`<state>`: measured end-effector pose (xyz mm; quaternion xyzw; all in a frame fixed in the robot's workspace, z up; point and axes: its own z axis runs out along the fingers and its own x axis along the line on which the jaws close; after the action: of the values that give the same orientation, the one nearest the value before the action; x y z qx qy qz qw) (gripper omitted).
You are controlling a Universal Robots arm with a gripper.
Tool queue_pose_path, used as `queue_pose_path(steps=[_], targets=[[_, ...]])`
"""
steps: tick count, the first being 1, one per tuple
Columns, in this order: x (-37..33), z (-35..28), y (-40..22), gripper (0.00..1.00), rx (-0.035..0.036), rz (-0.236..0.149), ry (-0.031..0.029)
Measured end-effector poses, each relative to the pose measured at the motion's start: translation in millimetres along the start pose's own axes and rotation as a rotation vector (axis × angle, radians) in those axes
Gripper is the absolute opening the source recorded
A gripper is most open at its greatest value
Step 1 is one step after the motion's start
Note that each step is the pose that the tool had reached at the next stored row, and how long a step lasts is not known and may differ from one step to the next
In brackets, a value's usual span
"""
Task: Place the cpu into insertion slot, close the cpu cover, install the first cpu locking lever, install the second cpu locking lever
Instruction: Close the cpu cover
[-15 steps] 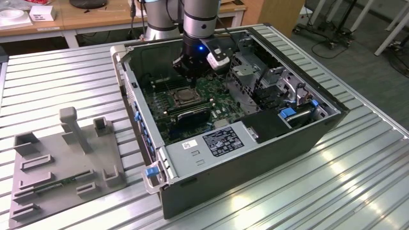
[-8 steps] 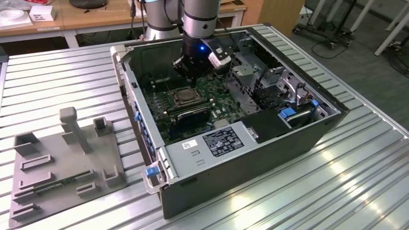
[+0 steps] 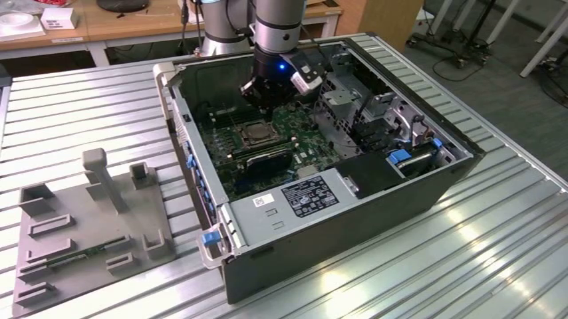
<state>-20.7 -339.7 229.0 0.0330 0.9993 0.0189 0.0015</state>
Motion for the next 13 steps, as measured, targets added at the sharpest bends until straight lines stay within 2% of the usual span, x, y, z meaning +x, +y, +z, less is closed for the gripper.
queue_pose_path(steps=[5, 10, 13], targets=[[0.9, 0.0, 0.0, 0.11, -0.0049, -0.019, -0.0134], [3.7, -0.1, -0.2, 0.11, -0.0067, -0.029, -0.0242], [5.9, 0.0, -0.3, 0.11, -0.0073, -0.032, -0.0262]])
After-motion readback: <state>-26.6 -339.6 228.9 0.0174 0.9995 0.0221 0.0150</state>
